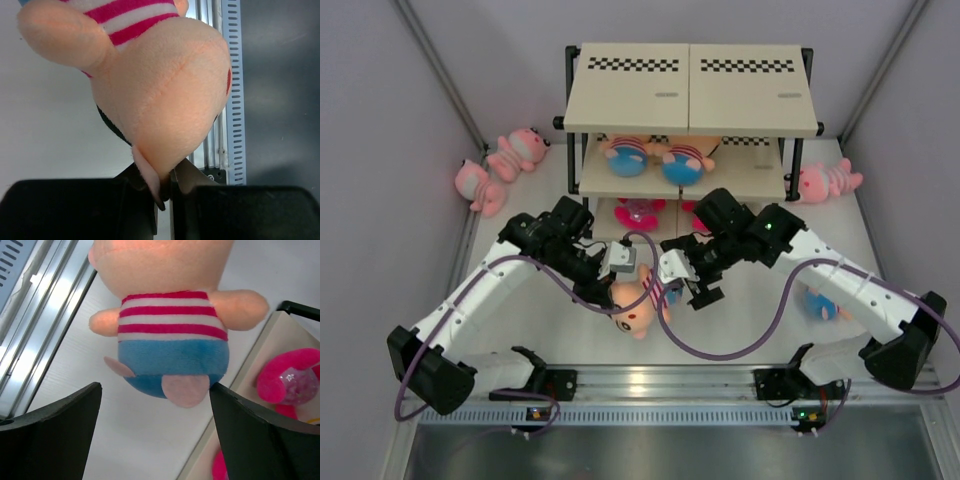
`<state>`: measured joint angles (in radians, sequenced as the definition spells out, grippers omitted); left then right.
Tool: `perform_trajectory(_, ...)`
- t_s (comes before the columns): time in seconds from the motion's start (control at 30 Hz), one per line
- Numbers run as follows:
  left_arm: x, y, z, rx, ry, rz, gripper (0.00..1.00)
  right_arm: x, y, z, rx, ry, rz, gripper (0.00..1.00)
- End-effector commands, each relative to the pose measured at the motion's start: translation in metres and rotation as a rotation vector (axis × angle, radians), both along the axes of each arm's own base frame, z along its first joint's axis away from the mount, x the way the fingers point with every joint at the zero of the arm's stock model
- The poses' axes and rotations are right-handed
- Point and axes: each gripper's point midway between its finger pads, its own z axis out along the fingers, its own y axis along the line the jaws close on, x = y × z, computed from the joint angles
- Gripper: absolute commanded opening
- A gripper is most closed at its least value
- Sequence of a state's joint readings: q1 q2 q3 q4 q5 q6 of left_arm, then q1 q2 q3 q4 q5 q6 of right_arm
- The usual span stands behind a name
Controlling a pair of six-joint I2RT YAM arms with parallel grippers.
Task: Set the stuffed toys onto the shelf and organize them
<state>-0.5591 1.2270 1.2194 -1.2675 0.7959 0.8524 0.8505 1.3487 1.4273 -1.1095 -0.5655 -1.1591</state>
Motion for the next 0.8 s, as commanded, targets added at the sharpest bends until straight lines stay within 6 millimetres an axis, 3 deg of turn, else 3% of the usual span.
perform_trajectory(0.0,-0.004,-0.006,0.014,-0.052,-0.01,-0.036,0.0,-0.016,0.017,0.014,0.156,-0.013,0.061,0.89)
perform_trajectory(0.1,-0.004,-0.009,0.019,-0.068,-0.006,-0.036,0.0,-0.016,0.021,0.008,0.187,-0.015,0.039,0.88)
perform_trajectory(0.27,-0.002,-0.011,0.024,-0.08,-0.006,-0.034,0.0,-0.017,0.038,0.013,0.265,-0.001,0.054,0.85)
perform_trajectory(0.37,-0.001,-0.011,0.022,-0.071,-0.007,-0.033,0.0,-0.018,0.047,0.014,0.288,0.013,0.047,0.77)
perform_trajectory(0.4,0.0,-0.011,0.023,-0.072,-0.011,-0.032,0.0,-0.02,0.049,0.014,0.289,0.03,0.038,0.61)
perform_trajectory(0.57,0.006,-0.01,0.027,-0.056,-0.035,-0.011,0.0,-0.02,0.05,0.015,0.276,0.072,-0.015,0.18)
perform_trajectory(0.6,0.01,-0.008,0.026,-0.031,-0.043,0.014,0.0,-0.017,0.05,0.017,0.273,0.089,-0.066,0.0)
perform_trajectory(0.63,0.017,-0.007,0.03,-0.018,-0.058,0.034,0.0,-0.012,0.048,0.018,0.272,0.094,-0.117,0.0)
perform_trajectory(0.67,0.021,-0.007,0.031,-0.001,-0.064,0.054,0.04,-0.002,0.044,0.02,0.266,0.075,-0.195,0.0)
perform_trajectory(0.73,0.034,-0.004,0.035,0.046,-0.069,0.131,0.24,0.003,0.04,0.02,0.266,0.11,-0.298,0.0)
perform_trajectory(0.77,0.036,-0.003,0.037,0.061,-0.051,0.174,0.49,0.009,0.033,0.018,0.26,0.13,-0.405,0.0)
